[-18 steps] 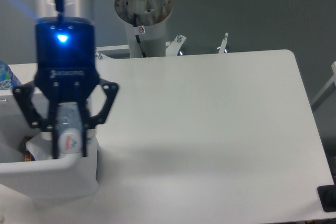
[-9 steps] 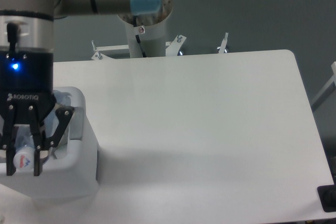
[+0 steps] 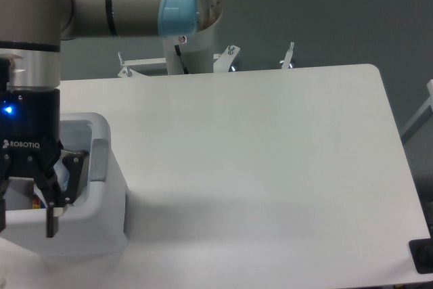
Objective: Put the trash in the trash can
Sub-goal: 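Open the gripper to release the bottle and raise away from the bin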
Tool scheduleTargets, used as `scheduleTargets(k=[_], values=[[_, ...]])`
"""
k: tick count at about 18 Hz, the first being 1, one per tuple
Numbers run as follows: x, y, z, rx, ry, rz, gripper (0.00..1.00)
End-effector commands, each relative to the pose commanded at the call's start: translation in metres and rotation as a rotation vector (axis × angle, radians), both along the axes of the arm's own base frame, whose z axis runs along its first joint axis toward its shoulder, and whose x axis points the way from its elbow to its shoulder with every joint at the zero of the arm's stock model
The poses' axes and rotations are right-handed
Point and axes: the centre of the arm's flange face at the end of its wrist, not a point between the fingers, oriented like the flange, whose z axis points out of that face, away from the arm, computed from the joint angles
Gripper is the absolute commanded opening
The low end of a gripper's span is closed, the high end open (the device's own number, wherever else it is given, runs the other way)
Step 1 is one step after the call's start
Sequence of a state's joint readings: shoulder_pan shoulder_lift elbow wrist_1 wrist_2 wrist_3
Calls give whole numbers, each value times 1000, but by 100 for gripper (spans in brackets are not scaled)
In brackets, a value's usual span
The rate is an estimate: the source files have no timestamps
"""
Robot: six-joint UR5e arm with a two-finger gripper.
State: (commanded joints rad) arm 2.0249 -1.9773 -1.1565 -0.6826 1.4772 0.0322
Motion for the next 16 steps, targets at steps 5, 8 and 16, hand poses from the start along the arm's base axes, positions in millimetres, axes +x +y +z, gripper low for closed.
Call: scheduleTargets(k=[5,8,16], values=[[-25,-9,0,-22,44,86,100],[-88,-33,-2,-58,91,234,100],[-214,-107,-50,-365,302,360,100]])
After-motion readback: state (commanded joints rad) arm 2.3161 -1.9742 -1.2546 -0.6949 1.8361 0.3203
